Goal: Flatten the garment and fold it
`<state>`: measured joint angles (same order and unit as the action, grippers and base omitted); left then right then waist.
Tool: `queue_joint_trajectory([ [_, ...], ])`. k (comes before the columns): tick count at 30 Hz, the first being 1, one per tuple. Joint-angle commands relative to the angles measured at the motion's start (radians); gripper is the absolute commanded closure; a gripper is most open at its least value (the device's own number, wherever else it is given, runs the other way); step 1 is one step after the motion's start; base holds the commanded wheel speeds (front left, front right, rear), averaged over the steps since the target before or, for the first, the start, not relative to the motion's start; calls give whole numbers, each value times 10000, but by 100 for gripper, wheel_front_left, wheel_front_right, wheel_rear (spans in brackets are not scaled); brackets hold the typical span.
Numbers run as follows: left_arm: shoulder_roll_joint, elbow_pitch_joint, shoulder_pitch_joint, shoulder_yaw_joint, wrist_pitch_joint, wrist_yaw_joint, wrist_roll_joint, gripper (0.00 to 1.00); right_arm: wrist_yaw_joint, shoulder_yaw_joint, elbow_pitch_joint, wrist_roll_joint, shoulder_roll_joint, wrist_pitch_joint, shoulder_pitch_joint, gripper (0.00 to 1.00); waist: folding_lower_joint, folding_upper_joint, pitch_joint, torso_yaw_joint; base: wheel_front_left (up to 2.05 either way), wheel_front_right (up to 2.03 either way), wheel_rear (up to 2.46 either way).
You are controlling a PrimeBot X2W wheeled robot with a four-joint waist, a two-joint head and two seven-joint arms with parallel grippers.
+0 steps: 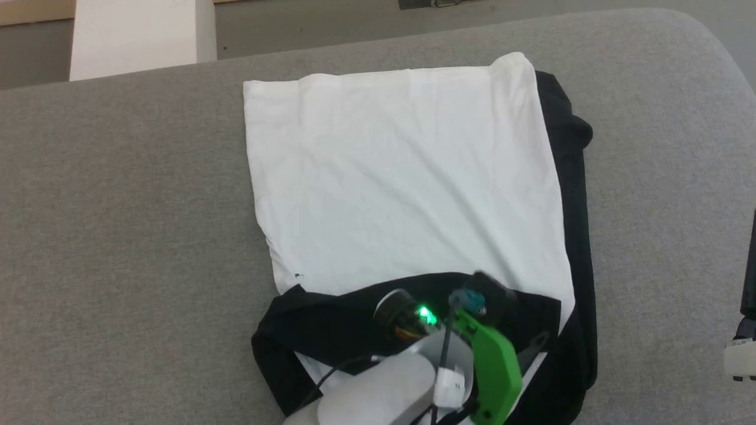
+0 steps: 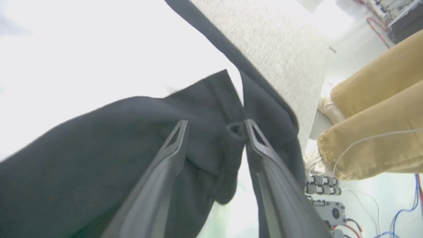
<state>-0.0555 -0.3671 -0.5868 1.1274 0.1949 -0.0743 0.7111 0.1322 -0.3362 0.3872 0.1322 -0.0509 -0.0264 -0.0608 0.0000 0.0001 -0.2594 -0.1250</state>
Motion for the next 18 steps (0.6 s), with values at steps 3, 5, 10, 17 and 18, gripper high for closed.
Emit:
queue_joint_trajectory([
  [3,51,634,-407,-242,-477,-236,702,0,-15,13,-30,-4,7,-40,12,0,0,-1,435,326,0,0,0],
  [5,51,939,-588,-452,-854,-436,825,0,-15,26,-15,-15,7,-78,-68,0,0,-1,638,459,0,0,0],
  [10,-439,1736,-682,-1718,-2238,-1328,651,0,-15,83,54,-43,7,-210,-270,0,0,-1,1064,695,0,0,0],
  [17,-2903,3796,717,-3426,-3693,-2255,522,0,-15,199,63,14,7,-295,-529,0,0,-1,1393,866,0,0,0],
  [18,-3876,4654,1634,-4060,-4073,-3016,288,0,-15,242,55,60,7,-294,-655,0,0,-1,1454,944,0,0,0],
])
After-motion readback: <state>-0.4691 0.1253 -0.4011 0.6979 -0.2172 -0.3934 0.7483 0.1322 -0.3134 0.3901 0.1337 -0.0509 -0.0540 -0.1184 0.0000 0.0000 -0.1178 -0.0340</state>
